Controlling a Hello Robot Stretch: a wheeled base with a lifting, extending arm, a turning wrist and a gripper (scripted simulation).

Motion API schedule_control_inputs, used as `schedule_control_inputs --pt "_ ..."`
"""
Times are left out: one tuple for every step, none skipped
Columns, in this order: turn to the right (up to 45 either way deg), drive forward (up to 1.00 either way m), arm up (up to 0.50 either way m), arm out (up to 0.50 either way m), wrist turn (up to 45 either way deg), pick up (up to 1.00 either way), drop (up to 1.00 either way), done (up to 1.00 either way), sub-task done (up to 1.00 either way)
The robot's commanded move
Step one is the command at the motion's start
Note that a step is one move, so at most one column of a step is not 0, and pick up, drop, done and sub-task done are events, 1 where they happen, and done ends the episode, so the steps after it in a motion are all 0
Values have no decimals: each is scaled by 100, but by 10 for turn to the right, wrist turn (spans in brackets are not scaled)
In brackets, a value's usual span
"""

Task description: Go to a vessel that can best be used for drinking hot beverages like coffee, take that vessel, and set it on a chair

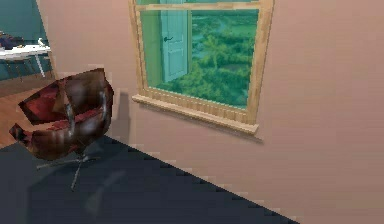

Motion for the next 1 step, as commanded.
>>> schedule_control_inputs --pt "-60 0 0 0 0 0 0 0 0"
